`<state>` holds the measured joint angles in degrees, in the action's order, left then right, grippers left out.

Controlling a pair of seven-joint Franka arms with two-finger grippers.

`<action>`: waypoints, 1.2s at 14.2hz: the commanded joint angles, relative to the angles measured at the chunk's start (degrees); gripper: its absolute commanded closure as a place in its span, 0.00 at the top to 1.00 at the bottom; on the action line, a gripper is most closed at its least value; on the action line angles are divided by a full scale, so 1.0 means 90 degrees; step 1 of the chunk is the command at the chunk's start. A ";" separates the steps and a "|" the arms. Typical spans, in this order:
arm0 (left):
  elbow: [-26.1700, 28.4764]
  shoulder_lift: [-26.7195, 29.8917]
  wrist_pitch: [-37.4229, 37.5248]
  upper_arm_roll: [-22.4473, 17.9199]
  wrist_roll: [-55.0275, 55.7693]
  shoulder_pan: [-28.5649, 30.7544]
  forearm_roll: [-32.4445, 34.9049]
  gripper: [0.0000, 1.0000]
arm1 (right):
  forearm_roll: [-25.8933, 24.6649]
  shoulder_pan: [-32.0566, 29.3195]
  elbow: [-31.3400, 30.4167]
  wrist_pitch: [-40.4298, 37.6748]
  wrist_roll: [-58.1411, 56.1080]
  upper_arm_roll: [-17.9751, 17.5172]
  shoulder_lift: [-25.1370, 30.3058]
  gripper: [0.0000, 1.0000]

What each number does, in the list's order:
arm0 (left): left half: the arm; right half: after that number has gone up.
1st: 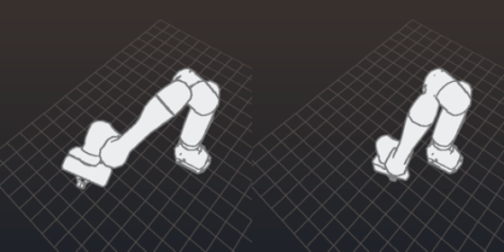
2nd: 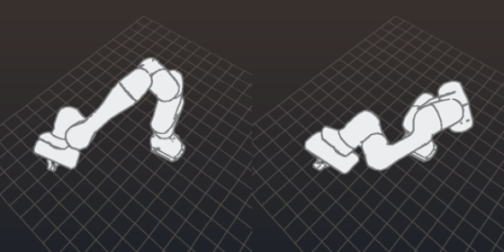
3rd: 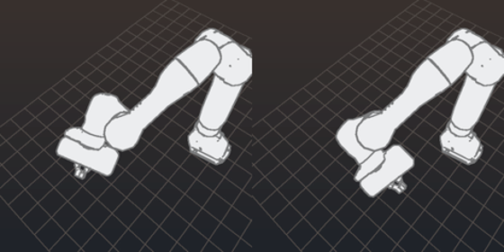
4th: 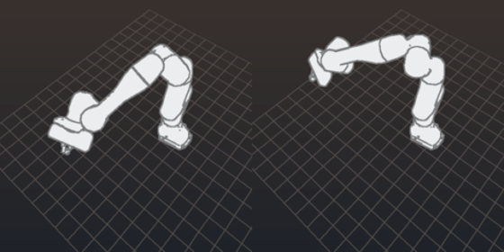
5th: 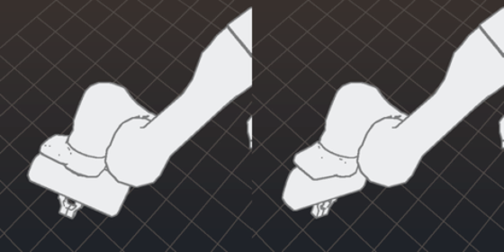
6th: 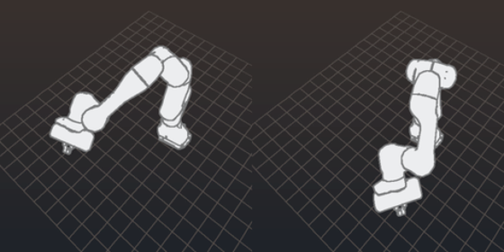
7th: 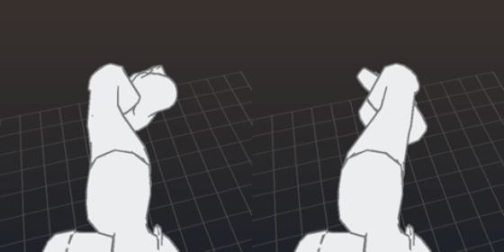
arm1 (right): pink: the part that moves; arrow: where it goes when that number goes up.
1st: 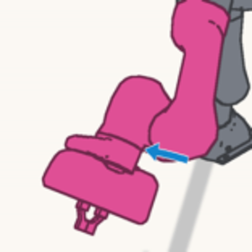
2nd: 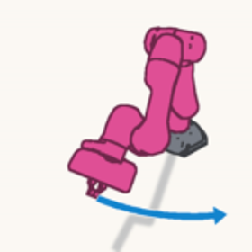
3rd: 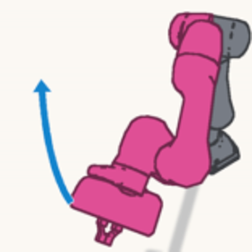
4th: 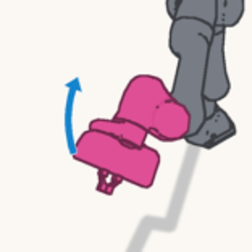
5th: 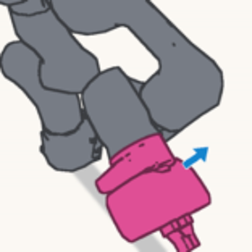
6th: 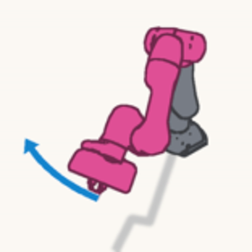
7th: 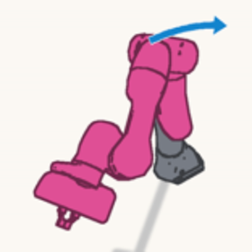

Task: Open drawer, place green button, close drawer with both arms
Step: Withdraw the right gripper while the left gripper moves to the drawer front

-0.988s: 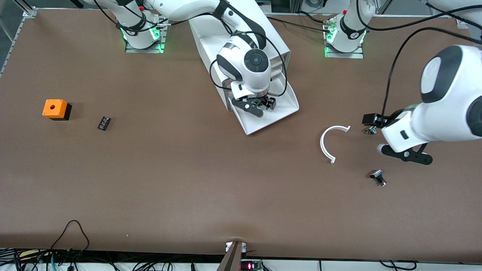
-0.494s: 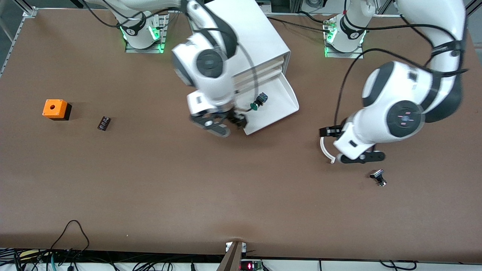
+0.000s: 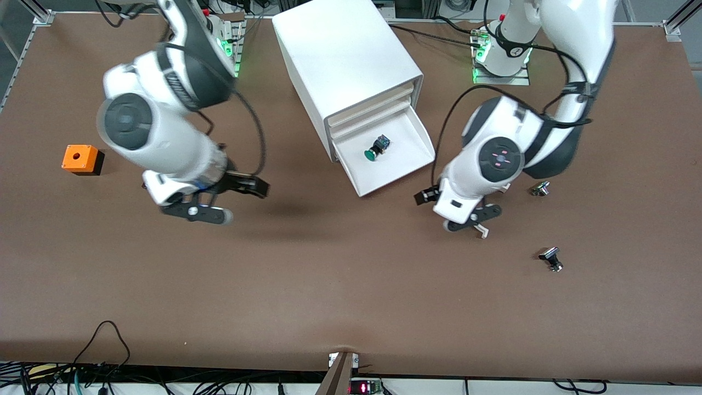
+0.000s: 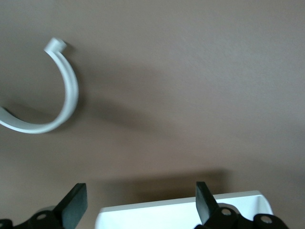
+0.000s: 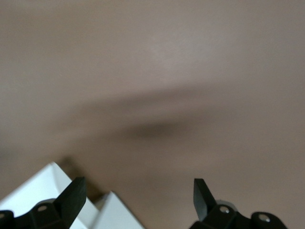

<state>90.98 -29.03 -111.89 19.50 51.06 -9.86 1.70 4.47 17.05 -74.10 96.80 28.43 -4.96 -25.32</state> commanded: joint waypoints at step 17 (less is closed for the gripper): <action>0.1502 -0.0486 -0.2079 0.0020 0.2920 -0.1356 0.1374 1.00 | 0.0168 -0.1230 -0.2734 -0.0160 -0.4546 0.0736 0.2902 1.00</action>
<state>102.73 -34.60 -129.83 19.69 74.33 -20.81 12.41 6.11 6.19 -97.55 94.33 -11.47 1.92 -0.27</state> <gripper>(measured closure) 0.000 0.000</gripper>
